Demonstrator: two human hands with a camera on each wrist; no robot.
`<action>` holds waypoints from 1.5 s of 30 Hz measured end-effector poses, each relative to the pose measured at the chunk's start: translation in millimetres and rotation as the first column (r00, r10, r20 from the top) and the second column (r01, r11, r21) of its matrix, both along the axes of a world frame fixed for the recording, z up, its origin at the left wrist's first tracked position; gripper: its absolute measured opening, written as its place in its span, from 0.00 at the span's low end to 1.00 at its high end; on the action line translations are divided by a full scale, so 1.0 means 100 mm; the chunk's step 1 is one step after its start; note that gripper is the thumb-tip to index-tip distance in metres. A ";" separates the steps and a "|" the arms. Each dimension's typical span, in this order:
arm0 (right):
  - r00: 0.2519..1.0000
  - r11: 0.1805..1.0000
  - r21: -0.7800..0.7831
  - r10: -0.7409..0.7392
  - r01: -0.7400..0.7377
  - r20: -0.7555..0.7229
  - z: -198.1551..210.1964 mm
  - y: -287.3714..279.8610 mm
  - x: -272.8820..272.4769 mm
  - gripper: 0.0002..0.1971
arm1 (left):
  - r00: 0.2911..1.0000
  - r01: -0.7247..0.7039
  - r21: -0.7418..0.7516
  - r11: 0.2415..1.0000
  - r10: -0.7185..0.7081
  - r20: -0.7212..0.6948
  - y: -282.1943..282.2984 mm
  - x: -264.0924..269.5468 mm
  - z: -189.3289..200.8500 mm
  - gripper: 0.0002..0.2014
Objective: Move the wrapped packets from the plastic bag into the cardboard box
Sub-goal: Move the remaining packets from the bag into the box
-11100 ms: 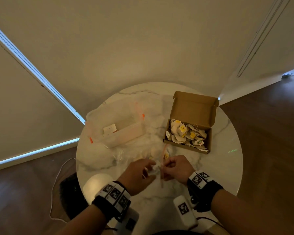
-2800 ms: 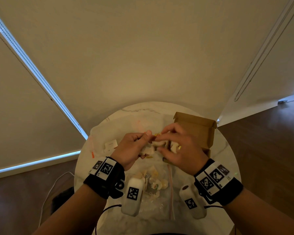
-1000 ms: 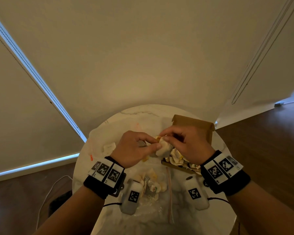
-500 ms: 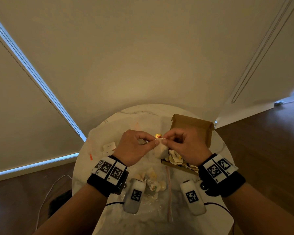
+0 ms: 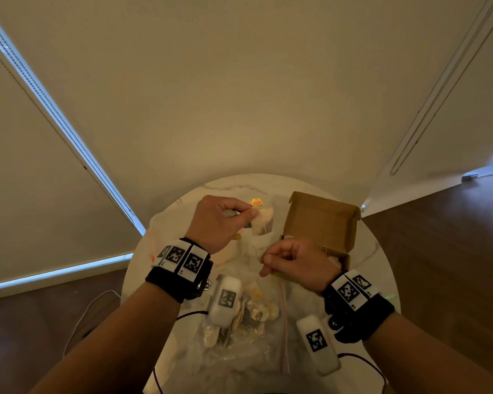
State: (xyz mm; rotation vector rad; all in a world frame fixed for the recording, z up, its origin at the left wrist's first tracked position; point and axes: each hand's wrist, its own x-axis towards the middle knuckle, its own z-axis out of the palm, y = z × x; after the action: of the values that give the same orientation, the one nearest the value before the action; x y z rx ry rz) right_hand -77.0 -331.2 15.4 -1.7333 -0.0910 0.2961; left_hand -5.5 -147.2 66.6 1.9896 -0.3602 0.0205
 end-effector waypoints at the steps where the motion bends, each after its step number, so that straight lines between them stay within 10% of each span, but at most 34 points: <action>1: 1.000 1.000 0.024 0.018 -0.017 -0.023 -0.02 0.03 -0.01 0.05 | 1.000 -0.005 -0.014 1.000 0.005 -0.006 0.00 0.01 0.01 0.03; 11: 0.990 0.992 0.120 0.058 -0.043 -0.129 -0.19 0.05 -0.04 0.16 | 0.999 -0.021 0.003 1.000 0.021 0.038 -0.01 0.09 0.01 0.02; 19: 0.968 0.974 0.138 -0.147 0.177 -0.202 -0.26 0.01 -0.02 0.03 | 1.000 -0.024 -0.040 0.999 0.025 0.016 -0.02 0.09 0.03 0.01; 25: 0.957 0.958 -0.104 -0.277 0.267 -0.089 -0.28 -0.06 0.08 0.05 | 1.000 0.016 -0.069 0.998 -0.016 -0.009 -0.03 0.05 0.05 0.01; 45: 0.862 0.888 0.090 -0.459 0.450 0.214 0.35 -0.02 0.27 0.02 | 0.983 0.089 0.110 0.990 -0.069 -0.171 -0.03 -0.11 -0.14 0.06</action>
State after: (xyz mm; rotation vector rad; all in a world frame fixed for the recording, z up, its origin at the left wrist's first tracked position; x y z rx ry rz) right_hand -50.0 -333.6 50.7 -1.6891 0.1463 -0.2568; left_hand -16.6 -150.1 52.4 2.0739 -0.3379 -0.2214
